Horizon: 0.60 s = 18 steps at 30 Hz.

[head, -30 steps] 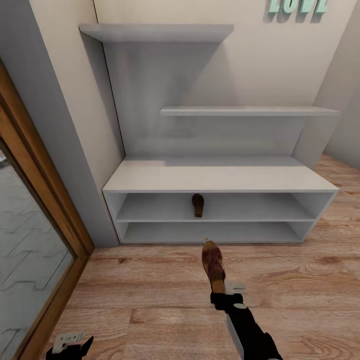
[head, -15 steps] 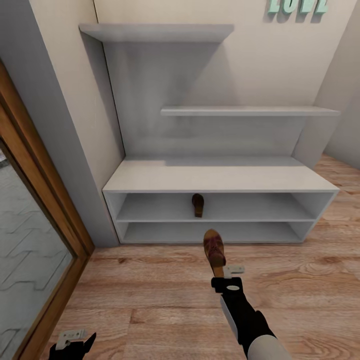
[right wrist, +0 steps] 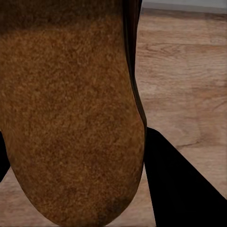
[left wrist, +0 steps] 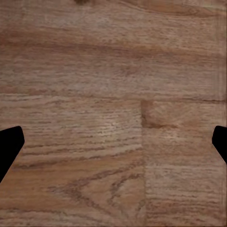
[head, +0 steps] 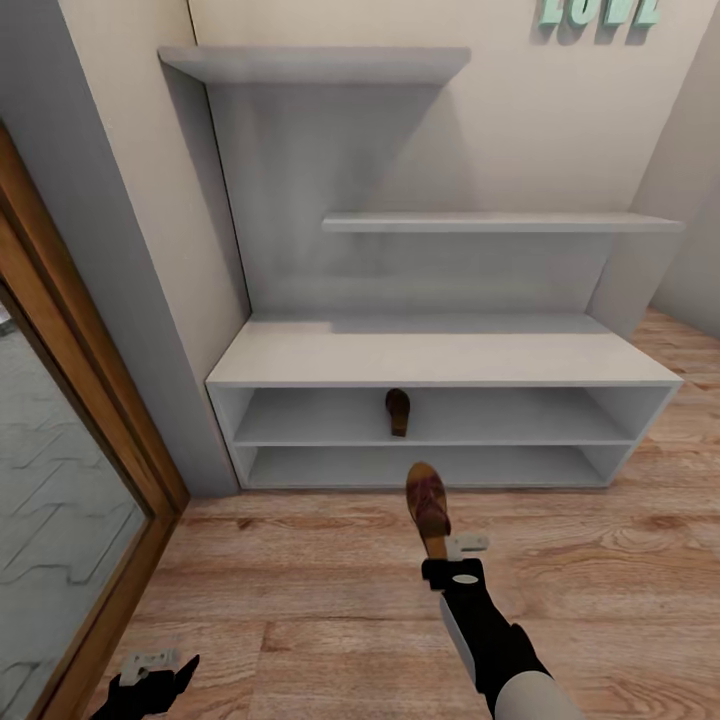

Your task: Pick up the two gym shoes and the two sandals from the corridor floor and place them onto the hallstand (shoe rack) in the corridor, making sure they are on the rack and not on the floor. Arrange them so the two gym shoes are next to each other and the two sandals are next to each other.

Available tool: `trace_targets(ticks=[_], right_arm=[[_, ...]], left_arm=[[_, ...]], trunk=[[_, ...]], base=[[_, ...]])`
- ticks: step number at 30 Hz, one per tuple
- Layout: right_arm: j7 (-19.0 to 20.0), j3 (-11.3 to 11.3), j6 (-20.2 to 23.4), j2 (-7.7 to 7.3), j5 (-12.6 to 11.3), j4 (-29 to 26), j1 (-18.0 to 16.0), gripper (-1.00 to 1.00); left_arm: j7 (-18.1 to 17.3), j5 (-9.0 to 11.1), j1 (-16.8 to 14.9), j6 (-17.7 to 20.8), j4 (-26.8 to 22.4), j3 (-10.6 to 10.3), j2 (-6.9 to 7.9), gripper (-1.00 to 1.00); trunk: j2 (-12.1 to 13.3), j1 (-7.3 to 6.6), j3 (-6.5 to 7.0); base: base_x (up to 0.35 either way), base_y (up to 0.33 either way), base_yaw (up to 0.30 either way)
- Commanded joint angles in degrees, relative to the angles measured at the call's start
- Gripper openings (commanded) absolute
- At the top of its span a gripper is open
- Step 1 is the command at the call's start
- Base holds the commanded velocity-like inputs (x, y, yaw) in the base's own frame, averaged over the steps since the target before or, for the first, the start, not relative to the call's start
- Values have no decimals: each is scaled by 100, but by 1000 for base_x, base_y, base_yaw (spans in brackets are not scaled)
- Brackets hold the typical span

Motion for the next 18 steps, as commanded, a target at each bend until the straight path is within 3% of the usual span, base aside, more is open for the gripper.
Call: trace_targets(ticks=[1,8,15,18], right_arm=[[-1,-20,39,7,49,8,-2,-100],[-2,-20,39,7,49,72,-2,-100],[-2,-20,39,7,49,81,-2,-100],[-5,-20,39,7,49,82,-2,-100]], left_arm=[[-74,-64,-54,-16,-3,48,-2,100],[-245,-82,-585,124,-93,47,-24,100],[-589,-87,-685,325,-91,49,-19,100],[-974,-92,-693,362,-84,40,-12,100]], trunk=[[-2,-1,-5],[-2,-1,-5],[-2,-1,-5],[-2,-1,-5]], base=[[2,1,0],[0,0,0],[0,0,0],[0,0,0]])
